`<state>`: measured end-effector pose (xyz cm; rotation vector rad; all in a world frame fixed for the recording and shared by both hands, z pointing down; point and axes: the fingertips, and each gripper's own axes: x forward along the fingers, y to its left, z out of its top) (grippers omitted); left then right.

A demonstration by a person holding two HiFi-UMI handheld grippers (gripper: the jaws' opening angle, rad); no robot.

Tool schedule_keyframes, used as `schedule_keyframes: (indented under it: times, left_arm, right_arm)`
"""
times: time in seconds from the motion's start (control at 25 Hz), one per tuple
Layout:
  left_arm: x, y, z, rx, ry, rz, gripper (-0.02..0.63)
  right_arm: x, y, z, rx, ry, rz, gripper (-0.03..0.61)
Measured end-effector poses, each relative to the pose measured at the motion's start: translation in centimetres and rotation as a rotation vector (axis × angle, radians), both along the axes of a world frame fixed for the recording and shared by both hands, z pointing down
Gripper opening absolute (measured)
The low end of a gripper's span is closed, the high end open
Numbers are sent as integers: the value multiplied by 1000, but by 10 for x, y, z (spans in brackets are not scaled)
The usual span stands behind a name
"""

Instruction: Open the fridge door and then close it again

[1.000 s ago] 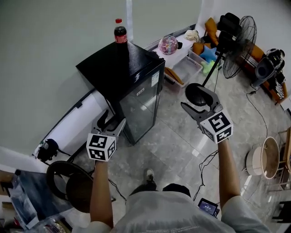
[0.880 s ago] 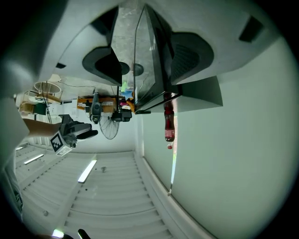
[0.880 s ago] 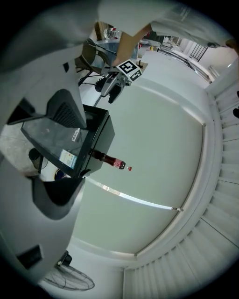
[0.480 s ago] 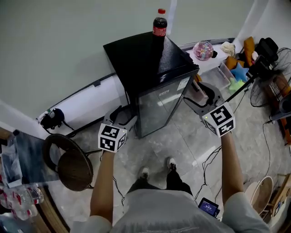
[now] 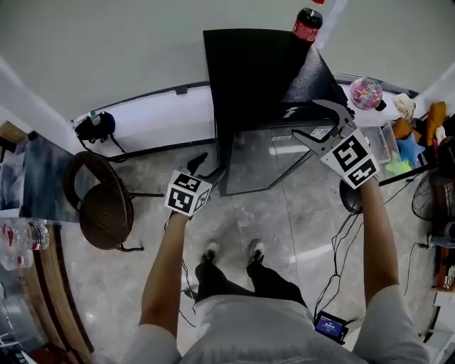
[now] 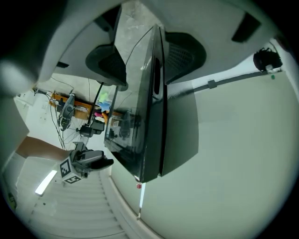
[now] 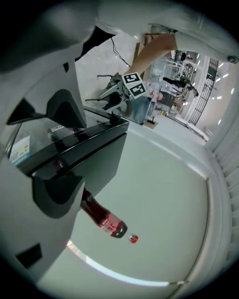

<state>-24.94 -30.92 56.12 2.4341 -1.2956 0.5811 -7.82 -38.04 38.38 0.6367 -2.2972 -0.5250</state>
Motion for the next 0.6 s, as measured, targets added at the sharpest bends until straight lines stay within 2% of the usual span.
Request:
schedule_keyframes:
  times: [0.08,0.2,0.6]
  left_arm:
    - [2,-2,11,-15,-8,-7,217]
    - [6,-6,27,-34,-20,-17,190]
    - [11,-28,49,-20,-33,-60,171]
  right_arm:
    - [-6,-10,9,3,57,-56,313]
    - [-10,-20,18,12,107,-113,313]
    - [-19,-21,26,-34,64,-225,265]
